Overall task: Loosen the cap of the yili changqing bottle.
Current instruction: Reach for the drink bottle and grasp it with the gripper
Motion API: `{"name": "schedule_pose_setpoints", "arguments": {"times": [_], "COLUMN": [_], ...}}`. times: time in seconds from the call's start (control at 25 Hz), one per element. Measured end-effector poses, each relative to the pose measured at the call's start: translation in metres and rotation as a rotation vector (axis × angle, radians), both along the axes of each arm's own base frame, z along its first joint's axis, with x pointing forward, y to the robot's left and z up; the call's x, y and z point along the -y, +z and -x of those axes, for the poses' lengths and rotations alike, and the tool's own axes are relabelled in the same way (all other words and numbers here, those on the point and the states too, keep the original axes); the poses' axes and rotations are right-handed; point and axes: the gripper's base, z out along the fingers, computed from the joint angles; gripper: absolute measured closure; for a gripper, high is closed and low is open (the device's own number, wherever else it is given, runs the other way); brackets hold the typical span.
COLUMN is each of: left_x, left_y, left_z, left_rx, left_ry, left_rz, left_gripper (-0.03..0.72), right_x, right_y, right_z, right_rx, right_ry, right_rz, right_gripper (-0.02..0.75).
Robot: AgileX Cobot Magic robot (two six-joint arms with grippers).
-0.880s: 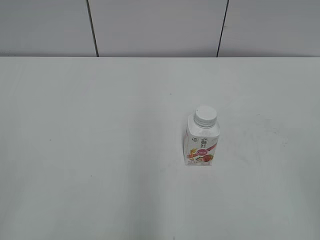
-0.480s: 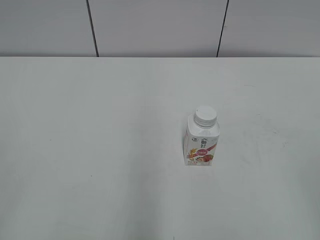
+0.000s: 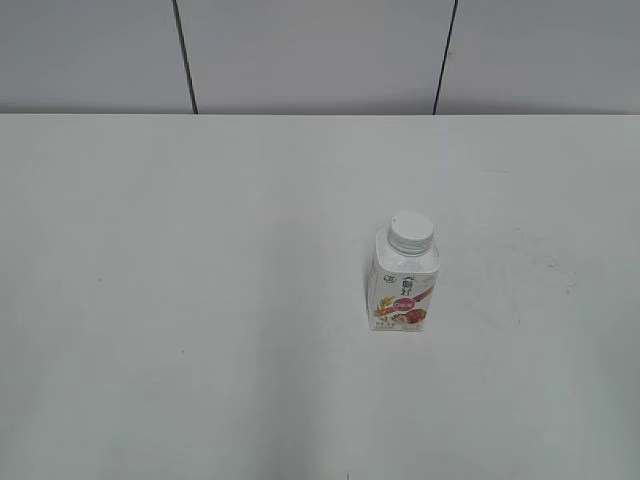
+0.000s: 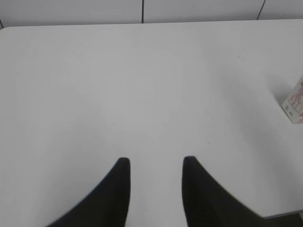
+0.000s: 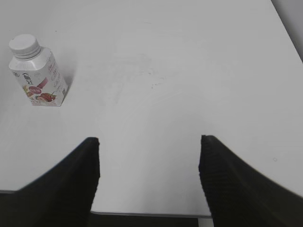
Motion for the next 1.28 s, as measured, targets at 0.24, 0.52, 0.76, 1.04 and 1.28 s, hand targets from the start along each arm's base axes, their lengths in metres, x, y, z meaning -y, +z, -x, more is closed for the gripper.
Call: {"name": "schedule_pose_setpoints", "arguments": {"times": [0.24, 0.52, 0.76, 1.04, 1.28], "left_x": [0.000, 0.000, 0.000, 0.000, -0.003], "left_y": [0.000, 0.000, 0.000, 0.013, 0.020], "left_z": [0.000, 0.000, 0.000, -0.001, -0.024], "left_rx": [0.000, 0.000, 0.001, 0.115, 0.325], "left_ry": [0.000, 0.000, 0.000, 0.005, 0.035], "left_rz": [0.000, 0.000, 0.000, 0.006, -0.017], "left_gripper": [0.449, 0.449, 0.358, 0.162, 0.153], "right_x": [0.000, 0.000, 0.000, 0.000, 0.000], "right_y": [0.000, 0.000, 0.000, 0.000, 0.000], "right_z": [0.000, 0.000, 0.000, 0.000, 0.000], "right_rx": [0.000, 0.000, 0.000, 0.000, 0.000], "right_ry": [0.000, 0.000, 0.000, 0.000, 0.000], "right_rz": [0.000, 0.000, 0.000, 0.000, 0.000], "right_gripper": [0.216, 0.216, 0.216, 0.216, 0.216]}}
